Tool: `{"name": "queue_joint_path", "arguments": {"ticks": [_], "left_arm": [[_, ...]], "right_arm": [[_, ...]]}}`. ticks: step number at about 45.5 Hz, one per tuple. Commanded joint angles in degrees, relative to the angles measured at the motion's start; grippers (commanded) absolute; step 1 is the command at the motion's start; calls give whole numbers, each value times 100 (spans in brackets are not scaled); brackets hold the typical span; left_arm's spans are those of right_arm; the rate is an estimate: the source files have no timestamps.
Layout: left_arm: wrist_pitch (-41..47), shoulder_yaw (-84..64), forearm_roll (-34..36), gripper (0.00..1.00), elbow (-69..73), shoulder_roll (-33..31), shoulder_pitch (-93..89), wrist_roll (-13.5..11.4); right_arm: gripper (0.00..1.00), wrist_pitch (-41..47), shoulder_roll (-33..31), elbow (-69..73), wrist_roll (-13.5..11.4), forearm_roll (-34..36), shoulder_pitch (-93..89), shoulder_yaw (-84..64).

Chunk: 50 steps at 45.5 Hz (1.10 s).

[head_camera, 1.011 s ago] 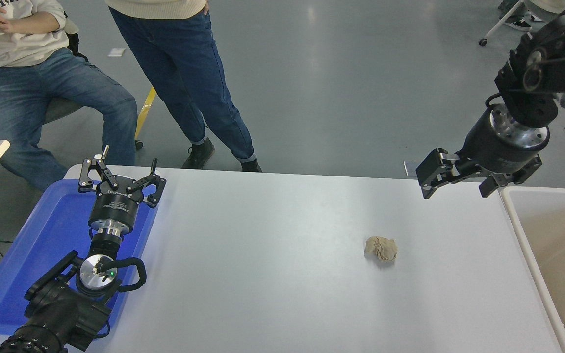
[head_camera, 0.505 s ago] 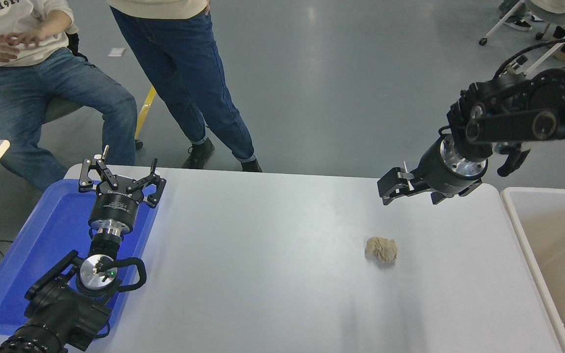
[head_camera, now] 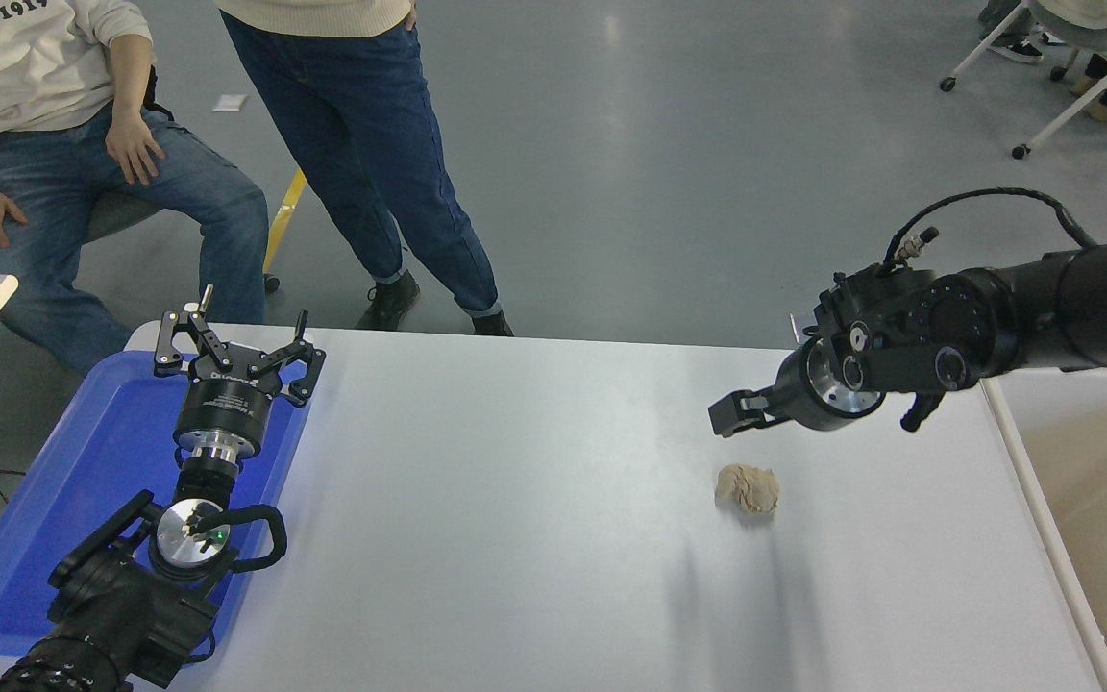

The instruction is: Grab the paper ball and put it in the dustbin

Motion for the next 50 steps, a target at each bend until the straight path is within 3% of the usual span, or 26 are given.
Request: {"name": "queue_joint_path", "arguments": {"ticks": [1, 22, 50], "left_arm": [[3, 0, 0, 100, 0, 0, 0, 1], [-6, 0, 0, 100, 0, 0, 0, 1], [-6, 0, 0, 100, 0, 0, 0, 1]], "right_arm": [[100, -93, 270, -881, -4, -66, -927, 38], [100, -216, 578, -2024, -4, -57, -1824, 293], [100, -295, 745, -2420, -13, -31, -2202, 320]]}}
